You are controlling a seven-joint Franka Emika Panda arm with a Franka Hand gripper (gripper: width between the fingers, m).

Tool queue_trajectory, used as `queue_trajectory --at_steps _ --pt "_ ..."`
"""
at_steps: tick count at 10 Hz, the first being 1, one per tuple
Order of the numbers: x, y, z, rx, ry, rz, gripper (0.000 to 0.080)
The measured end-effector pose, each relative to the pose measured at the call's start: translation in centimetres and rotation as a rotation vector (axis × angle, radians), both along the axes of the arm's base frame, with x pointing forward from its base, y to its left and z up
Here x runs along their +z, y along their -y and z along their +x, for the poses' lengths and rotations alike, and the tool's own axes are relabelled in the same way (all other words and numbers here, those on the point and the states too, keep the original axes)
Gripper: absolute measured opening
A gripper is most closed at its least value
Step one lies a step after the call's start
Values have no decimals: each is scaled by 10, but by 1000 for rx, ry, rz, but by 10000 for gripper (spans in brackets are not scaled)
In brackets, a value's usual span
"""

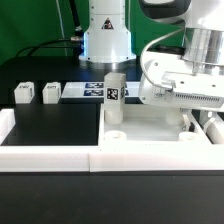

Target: Assemble square table

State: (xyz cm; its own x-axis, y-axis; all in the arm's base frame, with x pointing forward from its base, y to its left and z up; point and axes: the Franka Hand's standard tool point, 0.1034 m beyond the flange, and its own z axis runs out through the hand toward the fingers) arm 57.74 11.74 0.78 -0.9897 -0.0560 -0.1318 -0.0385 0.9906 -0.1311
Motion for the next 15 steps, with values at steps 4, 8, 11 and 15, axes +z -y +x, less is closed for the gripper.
queue_trajectory --at_steps 4,8,11,15 --pt "1 -6 0 -86 -16 -25 57" --pt "3 -4 0 -115 -30 -49 57" --pt "6 13 2 -141 -34 -74 301" --pt "76 36 10 -186 2 -154 638"
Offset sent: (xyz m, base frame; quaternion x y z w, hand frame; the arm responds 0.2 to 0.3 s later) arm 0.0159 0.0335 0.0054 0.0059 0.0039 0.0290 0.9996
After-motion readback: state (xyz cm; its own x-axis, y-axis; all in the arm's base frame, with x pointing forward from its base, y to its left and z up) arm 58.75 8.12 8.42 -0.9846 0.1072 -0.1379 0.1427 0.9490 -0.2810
